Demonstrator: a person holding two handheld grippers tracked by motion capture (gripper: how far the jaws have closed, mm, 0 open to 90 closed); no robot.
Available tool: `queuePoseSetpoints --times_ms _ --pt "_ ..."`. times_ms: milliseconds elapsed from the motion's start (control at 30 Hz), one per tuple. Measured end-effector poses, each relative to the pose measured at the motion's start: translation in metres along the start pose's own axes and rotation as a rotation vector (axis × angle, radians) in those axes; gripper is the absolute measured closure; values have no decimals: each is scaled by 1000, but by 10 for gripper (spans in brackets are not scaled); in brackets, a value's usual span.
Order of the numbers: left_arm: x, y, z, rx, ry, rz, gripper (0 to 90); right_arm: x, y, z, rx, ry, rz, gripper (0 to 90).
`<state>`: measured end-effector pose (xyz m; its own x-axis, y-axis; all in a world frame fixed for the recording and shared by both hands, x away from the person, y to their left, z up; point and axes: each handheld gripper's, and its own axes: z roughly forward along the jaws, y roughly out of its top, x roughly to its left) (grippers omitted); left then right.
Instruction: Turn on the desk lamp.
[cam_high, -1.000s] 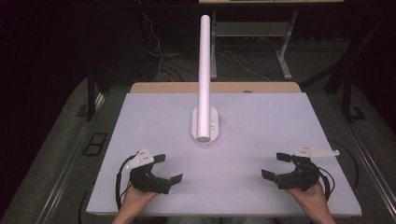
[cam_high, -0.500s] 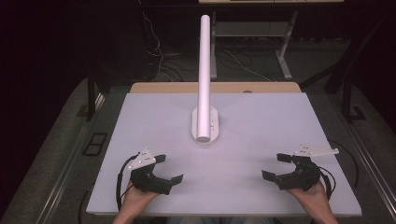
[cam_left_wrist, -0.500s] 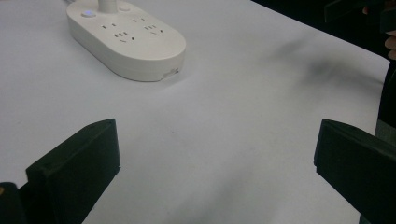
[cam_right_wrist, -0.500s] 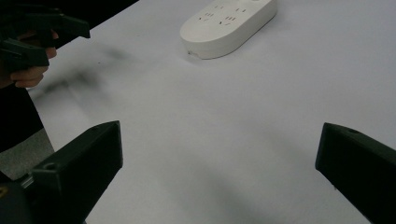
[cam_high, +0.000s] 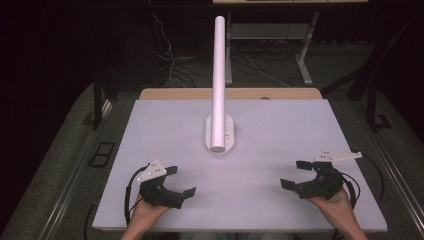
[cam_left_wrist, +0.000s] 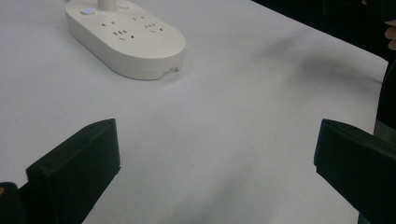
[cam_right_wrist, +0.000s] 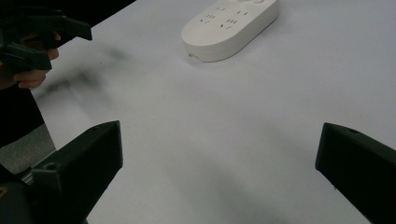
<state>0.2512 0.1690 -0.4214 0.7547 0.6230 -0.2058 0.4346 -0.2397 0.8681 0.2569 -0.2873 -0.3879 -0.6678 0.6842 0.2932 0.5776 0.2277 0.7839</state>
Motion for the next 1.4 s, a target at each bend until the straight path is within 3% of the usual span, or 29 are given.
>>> queuePoseSetpoints --times_ms 700,1400 --pt "2 0 -1 -9 2 -11 0 2 39 12 33 38 -50 5" --pt "2 -1 -1 -13 5 -9 0 3 82 46 63 63 -87 5"
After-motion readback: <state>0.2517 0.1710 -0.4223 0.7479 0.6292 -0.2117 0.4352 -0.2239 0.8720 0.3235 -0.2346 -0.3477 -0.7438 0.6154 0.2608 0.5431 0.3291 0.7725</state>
